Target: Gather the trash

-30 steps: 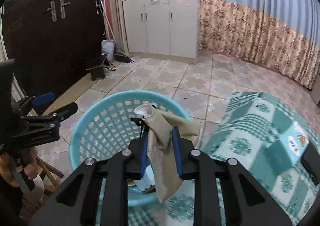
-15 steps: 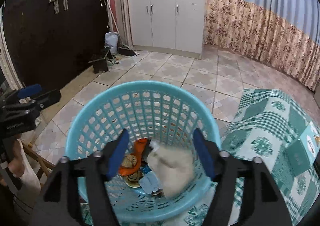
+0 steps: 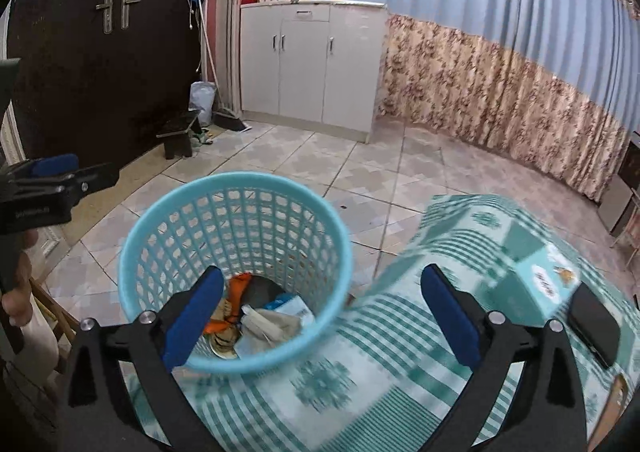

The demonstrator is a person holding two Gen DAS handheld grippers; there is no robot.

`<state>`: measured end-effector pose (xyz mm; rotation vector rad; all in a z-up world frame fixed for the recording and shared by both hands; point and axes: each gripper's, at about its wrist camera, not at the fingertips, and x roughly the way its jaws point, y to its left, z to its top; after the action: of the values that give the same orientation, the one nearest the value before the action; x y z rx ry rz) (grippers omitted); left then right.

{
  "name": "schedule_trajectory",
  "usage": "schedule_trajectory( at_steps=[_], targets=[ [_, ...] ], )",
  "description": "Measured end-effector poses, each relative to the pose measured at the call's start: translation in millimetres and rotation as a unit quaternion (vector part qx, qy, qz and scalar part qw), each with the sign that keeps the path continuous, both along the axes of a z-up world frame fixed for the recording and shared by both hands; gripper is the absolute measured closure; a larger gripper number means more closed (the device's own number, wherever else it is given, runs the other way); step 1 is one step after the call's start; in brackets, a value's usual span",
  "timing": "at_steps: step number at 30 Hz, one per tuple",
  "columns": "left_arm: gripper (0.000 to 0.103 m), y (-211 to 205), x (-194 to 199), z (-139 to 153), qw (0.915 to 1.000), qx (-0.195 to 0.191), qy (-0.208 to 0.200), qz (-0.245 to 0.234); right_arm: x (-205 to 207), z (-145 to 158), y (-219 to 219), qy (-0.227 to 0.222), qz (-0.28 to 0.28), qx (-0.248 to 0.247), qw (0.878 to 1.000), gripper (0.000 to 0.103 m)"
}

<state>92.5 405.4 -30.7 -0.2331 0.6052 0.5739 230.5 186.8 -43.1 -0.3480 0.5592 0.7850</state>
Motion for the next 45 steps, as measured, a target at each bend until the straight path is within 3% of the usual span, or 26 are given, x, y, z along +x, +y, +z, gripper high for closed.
schedule_trajectory(
  at_steps=[9,14,22,27,30,45],
  targets=[
    [0.005,-81,-1,6,0.9988,-0.006,-0.003,-0.048,-22,12,-99,-0.007,-0.06,0.012,0.998,0.006],
    [0.005,-135,-7,5,0.997,-0.01,-0.025,-0.072,-41,14,-158,-0.003,-0.107,0.01,0.994,0.006],
    [0.005,-229,-19,15,0.9874,-0.011,-0.055,-0.148,-87,23,-245,-0.03,-0.18,0.012,0.983,0.004],
    [0.005,-284,-24,15,0.9792,0.016,-0.054,-0.195,-116,18,-292,-0.023,-0.253,0.023,0.967,0.004],
    [0.005,-313,-31,12,0.9728,0.014,-0.056,-0.224,-132,16,-315,-0.026,-0.294,0.025,0.955,0.004],
    [0.005,-376,-69,19,0.9585,0.029,-0.085,-0.271,-183,15,-383,-0.065,-0.407,0.038,0.91,0.004]
  ],
)
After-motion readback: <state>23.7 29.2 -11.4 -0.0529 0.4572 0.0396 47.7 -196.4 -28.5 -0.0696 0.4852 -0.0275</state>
